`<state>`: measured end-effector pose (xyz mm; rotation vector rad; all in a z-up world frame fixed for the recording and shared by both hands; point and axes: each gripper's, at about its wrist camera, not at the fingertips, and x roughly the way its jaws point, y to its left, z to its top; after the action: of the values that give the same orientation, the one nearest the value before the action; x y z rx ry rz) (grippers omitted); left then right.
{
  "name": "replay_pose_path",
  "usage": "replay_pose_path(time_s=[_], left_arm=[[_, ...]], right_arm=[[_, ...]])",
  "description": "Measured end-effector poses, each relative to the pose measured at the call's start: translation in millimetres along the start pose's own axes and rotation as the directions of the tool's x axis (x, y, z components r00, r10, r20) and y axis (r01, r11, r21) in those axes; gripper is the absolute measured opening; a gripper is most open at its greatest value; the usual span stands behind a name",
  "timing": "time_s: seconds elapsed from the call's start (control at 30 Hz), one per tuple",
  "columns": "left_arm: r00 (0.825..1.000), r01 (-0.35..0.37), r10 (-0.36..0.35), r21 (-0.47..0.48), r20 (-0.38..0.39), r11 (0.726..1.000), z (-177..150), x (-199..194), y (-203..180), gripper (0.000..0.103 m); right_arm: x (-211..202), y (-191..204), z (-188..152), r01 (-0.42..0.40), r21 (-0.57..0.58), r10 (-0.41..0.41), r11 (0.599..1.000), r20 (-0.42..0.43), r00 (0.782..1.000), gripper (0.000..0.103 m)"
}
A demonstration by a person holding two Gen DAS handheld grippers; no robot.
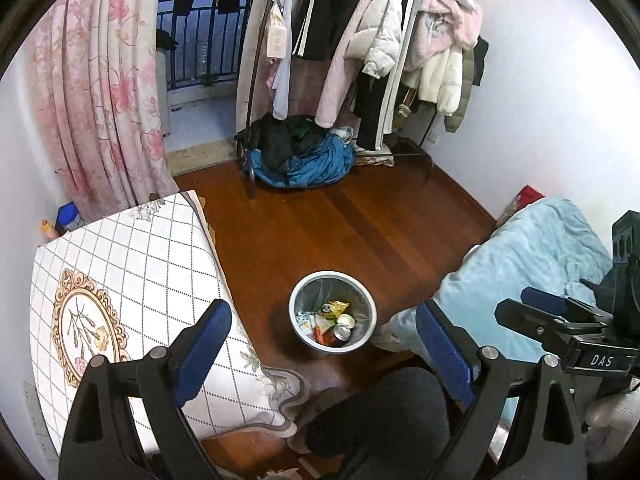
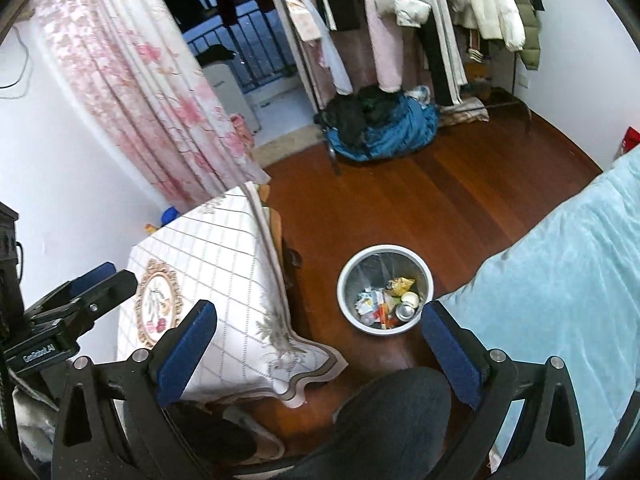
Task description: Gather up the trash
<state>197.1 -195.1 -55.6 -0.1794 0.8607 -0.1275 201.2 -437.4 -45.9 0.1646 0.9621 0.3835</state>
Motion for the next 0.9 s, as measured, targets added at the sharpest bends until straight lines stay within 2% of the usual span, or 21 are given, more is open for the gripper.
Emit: replay_pose_path(time_s=[0.47,0.9], left_arm=[[0.998,0.055,-0.055,-0.001,0.041,0.998,-6.2,-48.5,4.0,0.094],[0.996,0.07,-0.07,0.005,0.058,0.998,-8.8,-60.3,5.9,0.094]], right_arm=[[-46.9,30.0,-4.2,-0.057,-0.051,0.059,0.997,0.035,0.998,0.103],[-59.5,38.3,-5.7,-0.07,-0.063,0.073,0.996,0.038,0.997,0.103]])
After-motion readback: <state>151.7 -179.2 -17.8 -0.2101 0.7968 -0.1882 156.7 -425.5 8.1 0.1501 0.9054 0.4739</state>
